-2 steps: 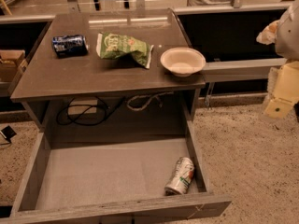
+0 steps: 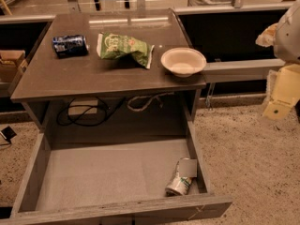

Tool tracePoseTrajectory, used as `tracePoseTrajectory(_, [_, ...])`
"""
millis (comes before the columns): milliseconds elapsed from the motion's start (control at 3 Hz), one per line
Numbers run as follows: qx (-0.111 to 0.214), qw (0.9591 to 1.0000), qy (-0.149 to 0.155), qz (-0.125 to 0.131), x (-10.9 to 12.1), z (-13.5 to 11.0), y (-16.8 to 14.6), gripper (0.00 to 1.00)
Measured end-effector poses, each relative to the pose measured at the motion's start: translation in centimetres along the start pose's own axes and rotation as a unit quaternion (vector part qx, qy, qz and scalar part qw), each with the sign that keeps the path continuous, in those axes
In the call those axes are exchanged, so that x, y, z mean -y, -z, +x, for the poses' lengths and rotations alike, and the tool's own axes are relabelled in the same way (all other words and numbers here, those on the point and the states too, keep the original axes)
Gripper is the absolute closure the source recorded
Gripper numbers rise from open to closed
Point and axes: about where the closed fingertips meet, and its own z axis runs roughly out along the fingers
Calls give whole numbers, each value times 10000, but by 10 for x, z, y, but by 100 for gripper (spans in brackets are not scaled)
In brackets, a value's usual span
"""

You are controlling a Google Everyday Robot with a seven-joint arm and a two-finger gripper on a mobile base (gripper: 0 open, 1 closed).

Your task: Pick 7up can from top drawer and place on counter

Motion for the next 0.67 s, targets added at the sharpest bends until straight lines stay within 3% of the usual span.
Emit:
tracePoseTrajectory(333, [-246, 9992, 84, -288, -4, 10, -52, 0])
tracePoseTrajectory(667, [-687, 9927, 241, -961, -37, 39, -135, 0])
